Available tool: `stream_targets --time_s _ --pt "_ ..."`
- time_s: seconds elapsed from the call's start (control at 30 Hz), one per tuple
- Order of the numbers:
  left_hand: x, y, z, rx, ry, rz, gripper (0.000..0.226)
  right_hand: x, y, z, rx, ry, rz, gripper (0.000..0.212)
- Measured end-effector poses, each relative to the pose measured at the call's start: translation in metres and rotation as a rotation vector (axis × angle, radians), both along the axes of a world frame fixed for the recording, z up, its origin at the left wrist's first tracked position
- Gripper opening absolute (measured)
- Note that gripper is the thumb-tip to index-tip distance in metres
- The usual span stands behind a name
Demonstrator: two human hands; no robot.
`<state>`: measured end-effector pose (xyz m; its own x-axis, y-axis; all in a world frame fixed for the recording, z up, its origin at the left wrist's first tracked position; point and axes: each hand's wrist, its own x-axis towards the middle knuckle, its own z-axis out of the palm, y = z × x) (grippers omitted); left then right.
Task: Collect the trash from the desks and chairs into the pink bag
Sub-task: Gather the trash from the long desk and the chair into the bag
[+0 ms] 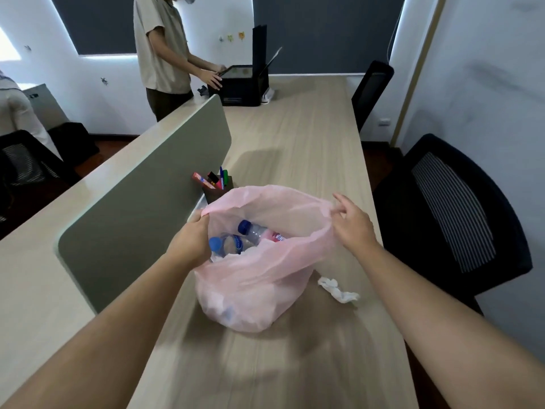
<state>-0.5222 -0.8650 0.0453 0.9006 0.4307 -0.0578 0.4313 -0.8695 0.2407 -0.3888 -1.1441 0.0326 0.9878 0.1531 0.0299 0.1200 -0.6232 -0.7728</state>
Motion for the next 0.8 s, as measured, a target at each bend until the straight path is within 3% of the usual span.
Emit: stream_targets --time_s 0.1,0.2,0.27,0.37,0.4,0.47,0.53,0.6,0.7,0.77,0.8 --pt "0.004 -0.007 -0.002 0.000 0.038 0.010 0.068 -0.012 -0.023 -0.048 -0.173 0.071 -0.080 0.032" --pt "0.006 -0.017 -0.004 -0.016 0.033 0.000 0.065 -0.029 -0.044 -0.104 -0.475 0.237 0.194 0.031" --pt "0.007 -0.025 -0.005 -0.021 0.027 -0.011 0.064 -0.042 -0.052 -0.133 -0.562 0.280 0.316 0.031" --pt "0.007 -0.029 -0.009 -0.041 0.026 -0.005 0.069 -0.054 -0.054 -0.135 -0.429 0.391 0.231 0.006" --pt "0.008 -0.029 -0.011 -0.049 0.027 -0.005 0.071 -0.051 -0.053 -0.126 -0.398 0.380 0.170 0.010" --pt "0.008 -0.027 -0.012 -0.048 0.032 -0.004 0.071 -0.036 -0.049 -0.099 -0.258 0.223 -0.035 0.004" --pt "0.008 -0.025 -0.012 -0.043 0.031 0.002 0.070 -0.015 -0.041 -0.056 -0.043 -0.019 -0.222 0.012" --pt "0.008 -0.024 -0.013 -0.044 0.031 0.014 0.072 -0.001 -0.019 -0.012 0.123 -0.189 -0.278 0.016" --pt "0.005 -0.024 -0.014 -0.049 0.031 0.014 0.073 0.000 0.028 0.023 0.178 -0.196 -0.005 0.024" --pt "0.002 -0.025 -0.014 -0.054 0.036 0.012 0.074 -0.011 0.051 0.016 -0.064 -0.091 0.284 0.035" --pt "0.001 -0.026 -0.013 -0.057 0.033 0.011 0.075 -0.015 0.057 0.007 -0.207 -0.075 0.329 0.040"
